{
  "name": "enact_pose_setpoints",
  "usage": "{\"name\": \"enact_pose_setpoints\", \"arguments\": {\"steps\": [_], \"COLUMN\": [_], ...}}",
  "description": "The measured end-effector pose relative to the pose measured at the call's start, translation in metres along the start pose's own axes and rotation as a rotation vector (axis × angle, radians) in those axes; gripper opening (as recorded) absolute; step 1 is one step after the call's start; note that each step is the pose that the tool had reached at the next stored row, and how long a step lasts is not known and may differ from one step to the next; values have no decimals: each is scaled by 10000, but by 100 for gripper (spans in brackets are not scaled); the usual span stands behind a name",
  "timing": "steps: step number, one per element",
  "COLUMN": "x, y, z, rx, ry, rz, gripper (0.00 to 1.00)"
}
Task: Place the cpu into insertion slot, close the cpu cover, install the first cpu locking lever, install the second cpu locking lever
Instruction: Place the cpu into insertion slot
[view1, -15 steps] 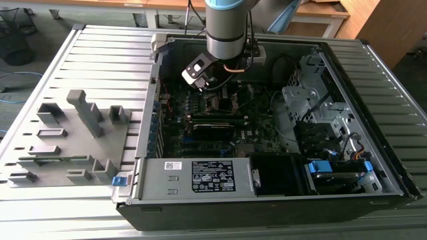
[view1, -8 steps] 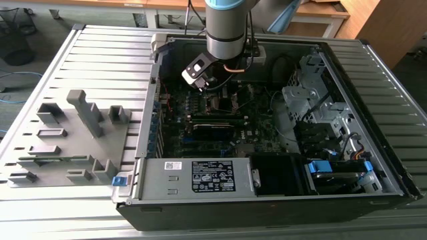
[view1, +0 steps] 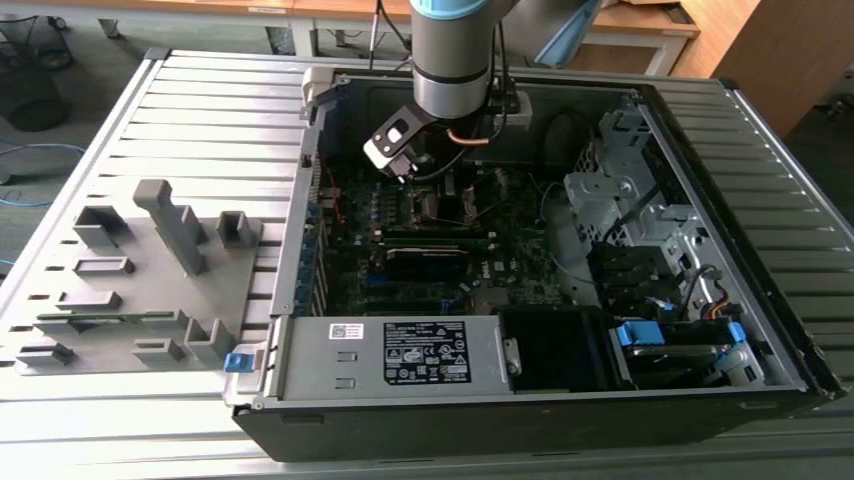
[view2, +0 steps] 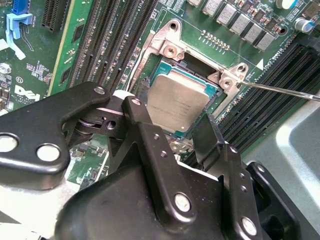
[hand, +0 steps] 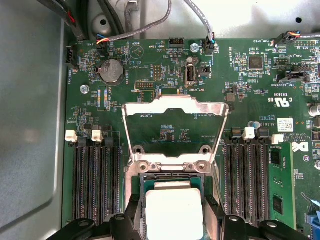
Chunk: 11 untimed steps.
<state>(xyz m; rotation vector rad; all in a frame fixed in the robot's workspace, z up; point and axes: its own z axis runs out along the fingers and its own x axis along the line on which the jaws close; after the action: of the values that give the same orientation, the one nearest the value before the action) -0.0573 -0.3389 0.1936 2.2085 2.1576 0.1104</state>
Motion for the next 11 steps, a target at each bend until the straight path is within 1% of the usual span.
{"name": "enact_pose_setpoints", "arguments": {"steps": [6, 7, 11], "x": [0, 0, 0], "y": [0, 0, 0], "z": [-1, -1, 0], "rx": [2, 2, 0], "ry": [-5, -4, -2], "rz": [-1, -1, -1], "gripper": [60, 54, 54]}}
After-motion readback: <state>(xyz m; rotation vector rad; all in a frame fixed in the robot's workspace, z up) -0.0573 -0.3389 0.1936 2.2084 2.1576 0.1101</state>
